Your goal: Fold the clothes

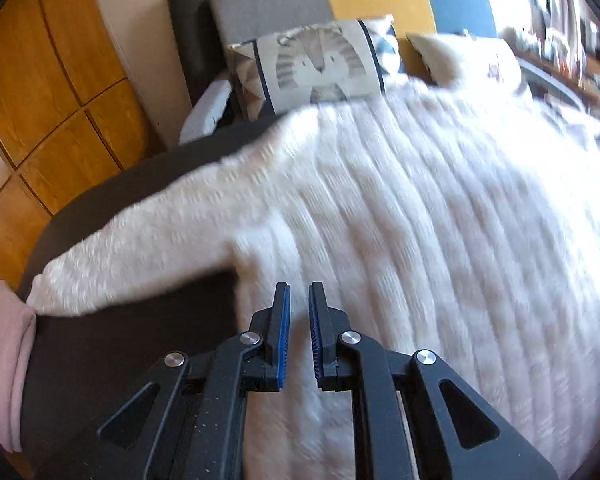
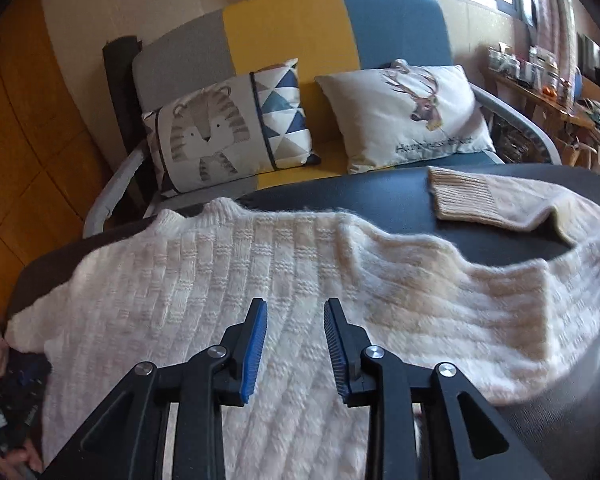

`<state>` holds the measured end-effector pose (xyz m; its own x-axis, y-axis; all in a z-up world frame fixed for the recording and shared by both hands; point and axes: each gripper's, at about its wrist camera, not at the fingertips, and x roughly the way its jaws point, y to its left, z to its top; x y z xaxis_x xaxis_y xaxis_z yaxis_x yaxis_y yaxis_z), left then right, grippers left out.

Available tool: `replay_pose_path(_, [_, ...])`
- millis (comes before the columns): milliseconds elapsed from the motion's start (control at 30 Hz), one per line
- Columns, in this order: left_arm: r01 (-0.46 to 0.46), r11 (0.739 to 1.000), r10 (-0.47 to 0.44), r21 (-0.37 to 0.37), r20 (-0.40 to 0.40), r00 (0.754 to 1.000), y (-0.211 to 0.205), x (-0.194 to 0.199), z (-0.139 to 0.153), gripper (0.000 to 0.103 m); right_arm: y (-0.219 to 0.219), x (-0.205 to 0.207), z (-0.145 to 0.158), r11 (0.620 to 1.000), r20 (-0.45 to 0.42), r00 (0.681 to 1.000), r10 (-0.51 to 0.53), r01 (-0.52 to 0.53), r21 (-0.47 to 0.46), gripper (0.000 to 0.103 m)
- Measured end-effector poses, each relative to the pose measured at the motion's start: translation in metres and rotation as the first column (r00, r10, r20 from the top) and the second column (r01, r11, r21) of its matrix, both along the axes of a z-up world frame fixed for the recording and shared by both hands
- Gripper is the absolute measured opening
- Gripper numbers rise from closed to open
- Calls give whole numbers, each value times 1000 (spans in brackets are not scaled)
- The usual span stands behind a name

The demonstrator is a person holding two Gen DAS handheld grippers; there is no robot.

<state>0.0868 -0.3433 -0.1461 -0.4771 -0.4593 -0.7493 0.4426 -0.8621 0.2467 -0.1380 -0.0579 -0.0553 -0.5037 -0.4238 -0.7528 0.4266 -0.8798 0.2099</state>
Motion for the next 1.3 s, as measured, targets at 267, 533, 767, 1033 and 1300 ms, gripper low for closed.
replay_pose_path(267, [-92,994,91,-50,-23,996,-14,7,-4,50,82,96,-3,999,114,993,43,-39,-35,29])
replay_pose_path(533, [-142,989,144,43,-60,988,-26,18,-5,67,109,178,-42,997,158,987,-33,21,77,29])
replay_pose_path(767, [-148,989,147,-16,-47,988,-17,16,-6,69,131,199,-55,998,212,977,-10,21,-52,31])
replay_pose_path(1033, [-170,983,168,-65,-31,985,-14,15,-5,77,104,213,-56,999,107,993,40,-43,25,27])
replay_pose_path(1300, [-180,983,178,-26,-41,983,-22,17,-6,81,124,210,-46,997,94,995,14,-21,76,6])
